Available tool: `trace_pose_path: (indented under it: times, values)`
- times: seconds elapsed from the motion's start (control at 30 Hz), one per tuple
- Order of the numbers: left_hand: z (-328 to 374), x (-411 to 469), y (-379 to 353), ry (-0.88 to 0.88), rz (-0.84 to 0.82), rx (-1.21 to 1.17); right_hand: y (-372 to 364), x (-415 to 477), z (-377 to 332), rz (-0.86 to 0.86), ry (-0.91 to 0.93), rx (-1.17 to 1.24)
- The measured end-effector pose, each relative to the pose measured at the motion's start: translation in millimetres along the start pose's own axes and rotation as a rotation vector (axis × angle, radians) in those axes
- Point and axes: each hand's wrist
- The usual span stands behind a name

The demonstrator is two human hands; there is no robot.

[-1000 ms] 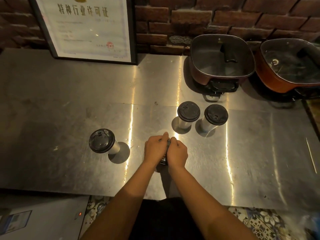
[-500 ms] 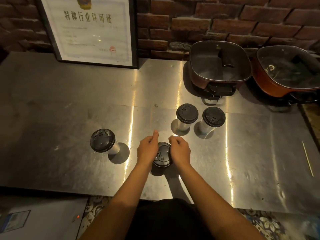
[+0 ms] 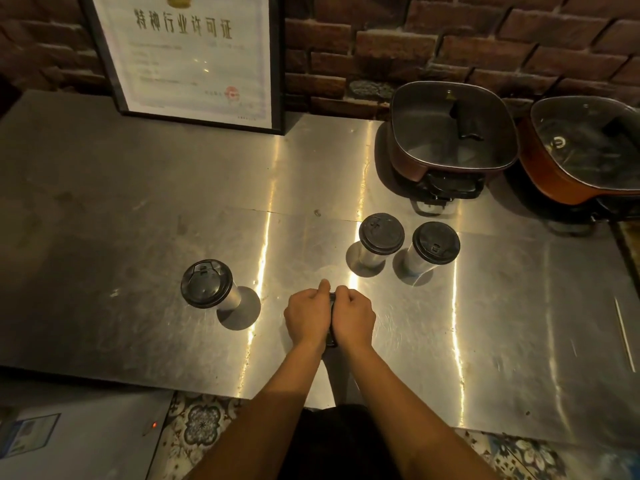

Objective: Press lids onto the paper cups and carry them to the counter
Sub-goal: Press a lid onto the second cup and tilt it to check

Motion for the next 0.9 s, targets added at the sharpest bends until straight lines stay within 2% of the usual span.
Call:
trace_pose_path:
  times: [0.13, 0.27, 0.33, 0.4, 0.5, 0.57, 0.6, 0.77, 0.9]
  values:
    - [3.1, 0.5, 4.4, -0.028, -0.046, 0.019, 2.3, -4.2, 0.3, 0.031, -0.026, 0.052]
    - [11.8, 3.2, 7.0, -0.199, -0.284, 0.218, 9.6, -12.9, 6.1, 0.087, -0.155, 0.198]
    - [16.7, 1.9, 8.6, -0.276, -0.372, 0.242, 16.1, -16.5, 10.1, 0.061, -0.150, 0.207]
    - [21.8, 2.2, 11.9, -0.250, -0.423, 0.169, 22.1, -16.7, 15.4, 0.064, 0.021, 0.013]
    - [27.3, 4.9, 18.6, -0.089, -0.450, -0.040, 33.5, -18.4, 16.9, 0.098, 0.476, -0.281]
    - [29.9, 8.5, 23.5, -0.046, -0.428, -0.127, 35.1, -18.5, 10.6, 0.026, 0.698, -0.432]
    - [29.4, 9.8, 26.6, -0.053, -0.417, -0.146, 33.3, -18.7, 7.1, -0.028, 0.751, -0.509]
    - [20.3, 12.2, 40.1, -0.013, -0.433, -0.131, 22.8, -17.7, 3.3, -0.183, 0.755, -0.884]
    - [11.9, 9.5, 44.8, -0.004, -0.445, -0.077, 19.4, -17.4, 4.2, -0.159, 0.722, -0.965]
Point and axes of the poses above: each hand's wrist, its own x-axis towards the middle knuckle, its own y-axis out of the back of the hand, z = x × y
